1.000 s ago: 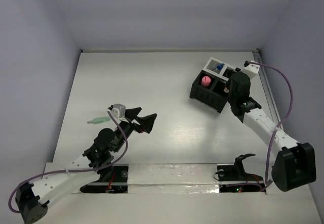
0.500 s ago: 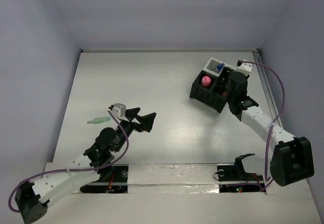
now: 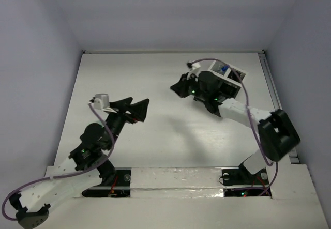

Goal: Sort the stationery into containers
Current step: Pick up the pen from the center of the board.

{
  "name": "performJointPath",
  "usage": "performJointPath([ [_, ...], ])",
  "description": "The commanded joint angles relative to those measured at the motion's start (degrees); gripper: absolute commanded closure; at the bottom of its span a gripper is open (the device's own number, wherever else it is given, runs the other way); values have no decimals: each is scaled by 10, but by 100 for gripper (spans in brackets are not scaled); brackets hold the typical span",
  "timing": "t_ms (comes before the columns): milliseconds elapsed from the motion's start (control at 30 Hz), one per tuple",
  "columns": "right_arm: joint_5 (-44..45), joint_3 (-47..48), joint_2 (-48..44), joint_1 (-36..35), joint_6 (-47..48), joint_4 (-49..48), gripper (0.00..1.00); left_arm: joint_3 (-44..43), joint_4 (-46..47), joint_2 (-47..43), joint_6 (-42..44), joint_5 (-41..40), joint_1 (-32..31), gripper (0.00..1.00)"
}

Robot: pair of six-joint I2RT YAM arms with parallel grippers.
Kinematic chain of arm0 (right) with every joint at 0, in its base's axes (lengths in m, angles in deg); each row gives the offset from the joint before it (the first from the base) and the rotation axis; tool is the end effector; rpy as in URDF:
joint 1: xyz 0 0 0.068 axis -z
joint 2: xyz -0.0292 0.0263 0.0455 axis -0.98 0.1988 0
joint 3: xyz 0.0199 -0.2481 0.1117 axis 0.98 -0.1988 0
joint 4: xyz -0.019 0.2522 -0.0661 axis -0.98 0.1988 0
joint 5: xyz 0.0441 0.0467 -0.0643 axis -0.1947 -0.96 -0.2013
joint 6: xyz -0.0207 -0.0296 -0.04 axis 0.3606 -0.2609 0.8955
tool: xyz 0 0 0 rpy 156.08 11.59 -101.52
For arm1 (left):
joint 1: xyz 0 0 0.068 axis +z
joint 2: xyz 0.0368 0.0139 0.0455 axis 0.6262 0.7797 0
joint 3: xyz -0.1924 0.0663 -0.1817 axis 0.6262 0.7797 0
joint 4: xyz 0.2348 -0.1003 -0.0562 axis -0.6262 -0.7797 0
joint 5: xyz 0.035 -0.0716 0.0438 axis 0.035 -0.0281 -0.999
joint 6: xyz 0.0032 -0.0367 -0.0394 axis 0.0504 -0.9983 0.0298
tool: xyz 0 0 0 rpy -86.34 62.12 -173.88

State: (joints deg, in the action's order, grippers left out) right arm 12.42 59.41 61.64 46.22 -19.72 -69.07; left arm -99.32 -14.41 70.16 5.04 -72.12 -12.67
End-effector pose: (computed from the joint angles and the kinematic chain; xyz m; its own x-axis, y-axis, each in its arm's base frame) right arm 0.2937 0.1939 0.2797 -0.3922 0.1443 -0.9085 -0.5909 0.7174 0.3690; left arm 0.0910 -0.0911 0.3345 -0.0301 -0.5759 -0.8170 0.5094 0.6944 -0.5083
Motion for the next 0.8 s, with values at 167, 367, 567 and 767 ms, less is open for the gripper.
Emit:
performJointPath([
  [167, -202, 178, 222, -132, 48, -57, 79, -189, -228, -90, -4, -118, -2, 1],
  [367, -239, 412, 412, -198, 105, 50, 36, -243, -304, -96, -11, -162, -2, 1],
  [567, -197, 579, 545, -246, 185, 166, 16, -235, -292, -93, -7, -154, -2, 1],
  [767, -179, 668, 611, -271, 242, 231, 15, -230, -280, -75, 12, -146, -2, 1],
])
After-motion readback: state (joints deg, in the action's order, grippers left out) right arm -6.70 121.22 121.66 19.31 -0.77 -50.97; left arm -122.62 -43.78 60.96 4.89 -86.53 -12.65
